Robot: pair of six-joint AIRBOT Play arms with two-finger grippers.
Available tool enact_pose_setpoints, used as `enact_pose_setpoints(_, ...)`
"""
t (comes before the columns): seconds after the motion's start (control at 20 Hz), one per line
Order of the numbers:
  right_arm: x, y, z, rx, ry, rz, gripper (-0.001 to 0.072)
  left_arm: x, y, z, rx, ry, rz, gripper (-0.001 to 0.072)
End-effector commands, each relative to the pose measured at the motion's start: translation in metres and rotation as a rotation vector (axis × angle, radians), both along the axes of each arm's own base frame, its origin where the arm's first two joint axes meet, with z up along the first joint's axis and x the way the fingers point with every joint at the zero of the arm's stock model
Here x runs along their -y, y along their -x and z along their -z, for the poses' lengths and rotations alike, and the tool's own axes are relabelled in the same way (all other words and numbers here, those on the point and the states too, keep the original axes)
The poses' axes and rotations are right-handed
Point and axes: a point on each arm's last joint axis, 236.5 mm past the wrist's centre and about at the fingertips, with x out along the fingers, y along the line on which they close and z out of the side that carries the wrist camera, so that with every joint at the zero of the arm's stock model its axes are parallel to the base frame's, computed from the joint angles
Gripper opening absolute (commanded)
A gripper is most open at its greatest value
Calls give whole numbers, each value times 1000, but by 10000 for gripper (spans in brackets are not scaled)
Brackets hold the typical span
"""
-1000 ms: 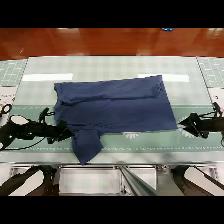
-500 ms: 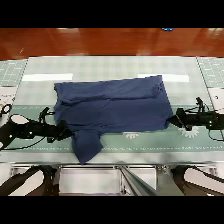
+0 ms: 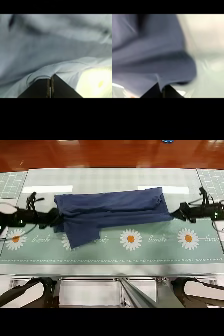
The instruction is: Fold the shirts.
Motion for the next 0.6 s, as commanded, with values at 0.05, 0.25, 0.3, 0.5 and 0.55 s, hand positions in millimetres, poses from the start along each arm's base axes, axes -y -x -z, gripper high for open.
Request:
enact_pose_setpoints(0.05, -12, -67, -23, 67, 11, -34, 21, -13, -64, -13, 35, 2, -36, 20)
enact_pose_setpoints(0.25, -16, -107, -27, 96, 12, -43, 21, -22, -107, -10, 30, 17, -74, 20)
enact_pose_setpoints(0.3, -17, -112, -26, 97, 10, -52, 21, -20, -115, -9, 8, 40, -95, 20)
enact_pose_setpoints(0.5, -21, -133, -15, 93, 7, -35, 21, -19, -143, -2, 13, 43, -73, 20)
enact_pose_setpoints(0.55, -20, -136, -11, 90, 7, -33, 21, -21, -148, 1, 10, 45, -81, 20)
